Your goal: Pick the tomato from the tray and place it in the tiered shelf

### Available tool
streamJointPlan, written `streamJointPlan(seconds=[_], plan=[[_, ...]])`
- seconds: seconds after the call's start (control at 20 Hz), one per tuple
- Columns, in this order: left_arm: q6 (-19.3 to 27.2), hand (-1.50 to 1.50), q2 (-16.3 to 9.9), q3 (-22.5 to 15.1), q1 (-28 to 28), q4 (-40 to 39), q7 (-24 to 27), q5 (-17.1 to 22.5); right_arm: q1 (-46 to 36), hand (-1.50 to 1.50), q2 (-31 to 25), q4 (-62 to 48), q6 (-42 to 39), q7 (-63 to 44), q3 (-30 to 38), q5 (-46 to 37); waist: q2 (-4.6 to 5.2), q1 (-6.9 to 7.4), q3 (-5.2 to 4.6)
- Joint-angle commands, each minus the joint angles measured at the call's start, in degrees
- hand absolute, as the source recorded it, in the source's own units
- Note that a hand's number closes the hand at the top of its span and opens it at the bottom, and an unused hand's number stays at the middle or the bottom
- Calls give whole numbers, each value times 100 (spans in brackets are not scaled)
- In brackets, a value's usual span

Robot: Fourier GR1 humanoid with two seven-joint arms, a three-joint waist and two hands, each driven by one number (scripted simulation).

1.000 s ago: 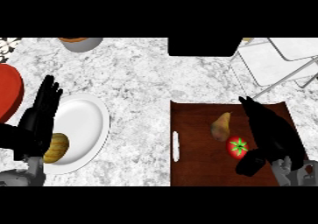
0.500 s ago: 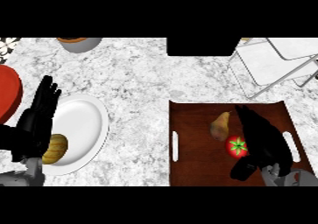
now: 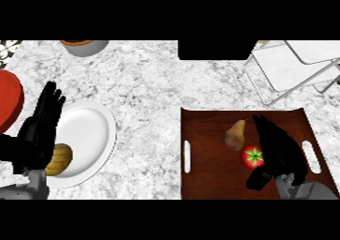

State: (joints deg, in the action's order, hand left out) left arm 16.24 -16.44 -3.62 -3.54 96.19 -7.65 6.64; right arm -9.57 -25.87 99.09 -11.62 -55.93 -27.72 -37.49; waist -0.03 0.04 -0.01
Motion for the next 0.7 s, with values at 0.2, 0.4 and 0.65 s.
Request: streamJointPlan(seconds=[0.2, 0.4, 0.65], plan=[[-156, 0, 315, 54, 295, 276, 41, -291, 330, -150, 520, -515, 176, 667, 183, -756, -1, 2, 1], [-357, 0, 226, 336, -168, -35, -175, -233, 241, -150, 957, -1217, 424, 923, 180, -1062, 5, 2, 2], [-514, 0, 187, 600, -437, -226, -290, -225, 204, 150, 911, -1460, -70, 1208, 695, -787, 6, -2, 1]])
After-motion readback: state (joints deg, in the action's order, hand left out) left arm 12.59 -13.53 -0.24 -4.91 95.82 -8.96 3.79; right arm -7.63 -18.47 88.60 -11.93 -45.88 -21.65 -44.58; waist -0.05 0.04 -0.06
